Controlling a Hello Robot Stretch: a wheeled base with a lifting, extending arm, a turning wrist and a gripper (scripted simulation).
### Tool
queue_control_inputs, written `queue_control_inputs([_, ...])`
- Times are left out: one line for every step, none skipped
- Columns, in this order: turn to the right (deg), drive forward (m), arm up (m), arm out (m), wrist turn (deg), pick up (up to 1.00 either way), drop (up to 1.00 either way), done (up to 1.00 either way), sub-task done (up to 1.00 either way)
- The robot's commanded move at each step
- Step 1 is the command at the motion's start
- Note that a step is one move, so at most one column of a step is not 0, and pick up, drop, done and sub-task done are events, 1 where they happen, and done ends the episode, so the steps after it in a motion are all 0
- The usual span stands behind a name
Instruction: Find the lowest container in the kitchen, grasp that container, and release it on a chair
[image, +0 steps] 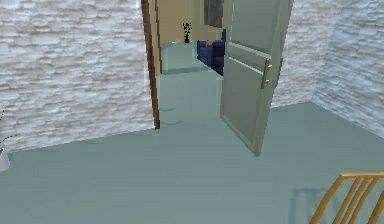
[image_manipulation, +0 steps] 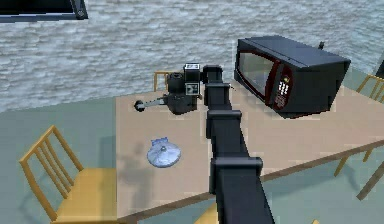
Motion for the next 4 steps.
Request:
queue_control_inputs([0.0, 0.0, -0.3, 0.0, 0.0, 0.0, 0.0, 0.0, 0.0])
queue_control_inputs([0.0, 0.0, 0.0, 0.0, 0.0, 1.0, 0.0, 0.0, 0.0])
queue_control_inputs([0.0, 0.0, 0.1, 0.0, 0.0, 0.0, 0.0, 0.0, 0.0])
queue_control_inputs([0.0, 0.0, 0.24, 0.0, 0.0, 0.0, 0.0, 0.0, 0.0])
